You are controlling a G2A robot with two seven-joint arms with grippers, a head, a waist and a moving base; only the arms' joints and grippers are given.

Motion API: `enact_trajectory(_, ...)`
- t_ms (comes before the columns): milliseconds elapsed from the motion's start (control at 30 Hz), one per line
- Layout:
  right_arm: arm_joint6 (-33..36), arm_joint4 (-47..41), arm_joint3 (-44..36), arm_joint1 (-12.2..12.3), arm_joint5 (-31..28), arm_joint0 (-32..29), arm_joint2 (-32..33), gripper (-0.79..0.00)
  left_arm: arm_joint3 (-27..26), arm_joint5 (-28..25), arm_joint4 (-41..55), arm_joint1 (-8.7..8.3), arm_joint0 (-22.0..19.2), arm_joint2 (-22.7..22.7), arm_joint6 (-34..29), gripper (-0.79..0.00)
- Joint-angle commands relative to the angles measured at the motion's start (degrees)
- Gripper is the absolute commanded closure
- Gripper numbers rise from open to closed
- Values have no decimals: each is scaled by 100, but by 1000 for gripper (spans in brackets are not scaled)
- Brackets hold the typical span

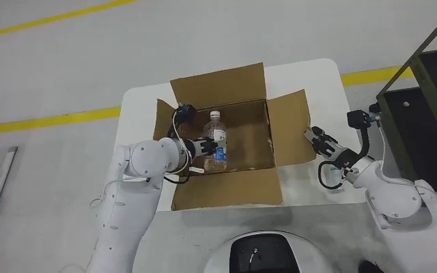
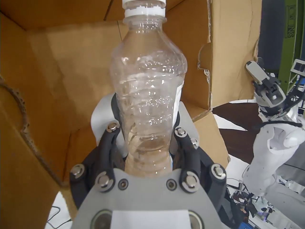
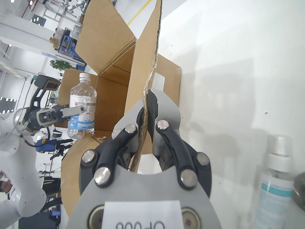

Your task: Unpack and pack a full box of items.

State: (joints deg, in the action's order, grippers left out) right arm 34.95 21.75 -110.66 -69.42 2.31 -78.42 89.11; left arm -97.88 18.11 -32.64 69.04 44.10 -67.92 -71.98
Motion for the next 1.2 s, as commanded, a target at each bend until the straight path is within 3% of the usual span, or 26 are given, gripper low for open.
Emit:
enact_trajectory(0, 104, -74, 4, 11, -63, 6, 19, 0, 89, 121, -60, 20, -107, 138, 58, 0)
enact_trajectory(433, 403, -288, -139, 92, -125, -139, 297, 0, 1177, 602, -1095, 117, -624, 1011, 126, 0)
enact_trajectory(933, 352, -376, -182, 145, -124, -169, 302, 0, 1236, 564, -998, 129, -500, 1025, 300, 0)
enact_trajectory(1167, 349, -399, -180, 170, -129, -154, 291, 0, 1458, 726, -1266, 187, -636, 1310, 115, 0)
